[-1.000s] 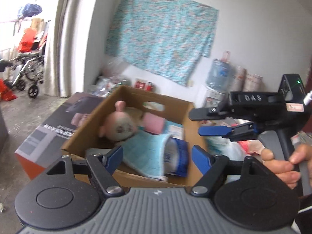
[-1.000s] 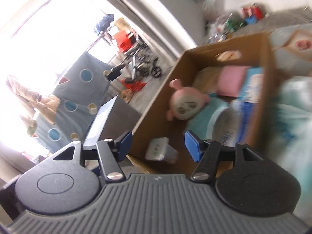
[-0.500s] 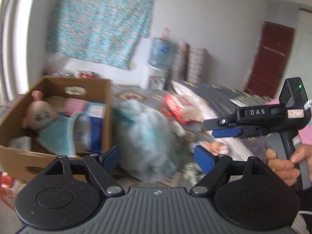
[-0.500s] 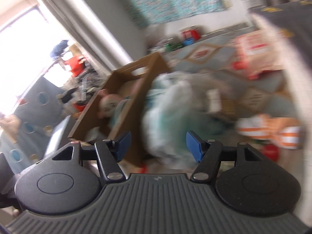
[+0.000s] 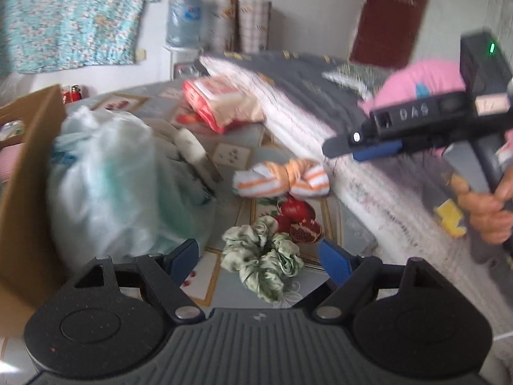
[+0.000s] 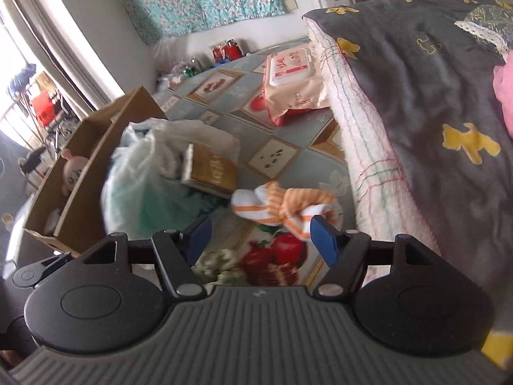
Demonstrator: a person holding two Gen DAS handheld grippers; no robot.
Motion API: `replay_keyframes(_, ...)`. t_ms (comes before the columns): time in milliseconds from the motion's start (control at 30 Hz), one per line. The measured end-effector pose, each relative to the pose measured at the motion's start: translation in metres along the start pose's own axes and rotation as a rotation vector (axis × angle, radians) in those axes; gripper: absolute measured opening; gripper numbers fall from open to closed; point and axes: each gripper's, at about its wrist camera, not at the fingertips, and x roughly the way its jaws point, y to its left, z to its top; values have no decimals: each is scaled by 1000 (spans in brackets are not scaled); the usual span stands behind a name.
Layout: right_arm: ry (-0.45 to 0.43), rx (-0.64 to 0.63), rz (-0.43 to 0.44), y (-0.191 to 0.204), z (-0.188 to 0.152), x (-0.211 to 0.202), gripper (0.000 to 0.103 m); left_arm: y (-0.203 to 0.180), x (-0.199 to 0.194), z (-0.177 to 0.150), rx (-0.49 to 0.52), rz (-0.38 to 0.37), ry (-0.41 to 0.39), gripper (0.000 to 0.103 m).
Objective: Organize soft objects
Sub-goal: 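Move the right gripper to the orange-striped cloth and grasp it, then lift the striped cloth with the right gripper while the left gripper grasps the green scrunchie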
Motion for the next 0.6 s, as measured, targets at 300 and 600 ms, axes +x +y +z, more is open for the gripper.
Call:
replay_keyframes(300, 109, -347, -3, 21, 23, 55, 70, -10, 57, 3, 54, 26, 88, 75)
replay_keyframes(600, 206, -524, -39, 35, 26, 112, 70, 0, 73, 3, 12, 32, 115, 58)
